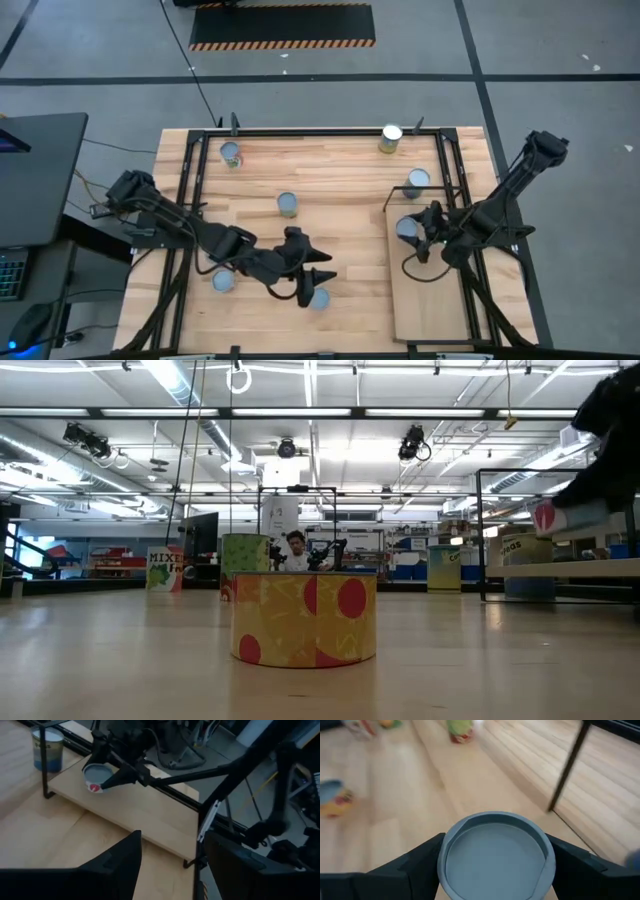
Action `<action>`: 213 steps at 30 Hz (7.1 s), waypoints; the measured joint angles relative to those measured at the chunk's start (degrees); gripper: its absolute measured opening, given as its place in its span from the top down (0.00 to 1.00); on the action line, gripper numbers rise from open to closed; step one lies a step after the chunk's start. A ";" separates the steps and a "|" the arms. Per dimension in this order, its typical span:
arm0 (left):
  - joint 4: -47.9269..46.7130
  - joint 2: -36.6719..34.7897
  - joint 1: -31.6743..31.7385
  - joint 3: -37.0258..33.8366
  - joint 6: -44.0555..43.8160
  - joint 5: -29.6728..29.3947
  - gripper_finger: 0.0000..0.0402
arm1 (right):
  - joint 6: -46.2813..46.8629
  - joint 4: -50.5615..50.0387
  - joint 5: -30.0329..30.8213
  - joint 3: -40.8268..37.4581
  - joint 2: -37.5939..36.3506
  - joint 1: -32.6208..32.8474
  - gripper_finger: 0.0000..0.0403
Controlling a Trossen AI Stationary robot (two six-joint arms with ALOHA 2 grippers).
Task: Pick and place cans onto a shelf
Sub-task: Put the canned salmon on the shelf, then put the canned pineapple on the shelf
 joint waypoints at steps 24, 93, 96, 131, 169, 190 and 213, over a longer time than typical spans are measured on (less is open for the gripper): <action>-0.74 0.01 1.70 0.00 1.53 -0.20 0.45 | -9.92 -5.16 -24.17 6.45 2.13 -11.60 0.08; -23.82 -14.75 31.54 0.02 38.98 1.55 0.62 | -33.55 -30.32 -42.25 32.60 25.84 -37.79 0.98; -23.78 -14.75 31.54 0.02 38.96 1.55 0.62 | -33.50 -29.81 -40.53 31.88 25.93 -37.90 0.98; -23.19 -15.93 31.54 -0.02 39.24 1.51 0.62 | -25.00 -26.54 -62.39 31.90 25.41 -43.07 0.99; -23.36 -16.34 31.53 0.00 40.49 1.49 0.62 | -42.90 -27.11 -51.64 28.65 25.87 -34.88 0.99; -32.68 -17.78 29.56 0.04 36.03 23.23 0.62 | -41.50 -19.18 -56.54 48.39 32.07 -20.34 0.99; -62.66 -18.27 0.70 0.02 1.00 33.58 0.62 | -64.78 4.43 -57.01 67.80 63.87 -18.89 0.38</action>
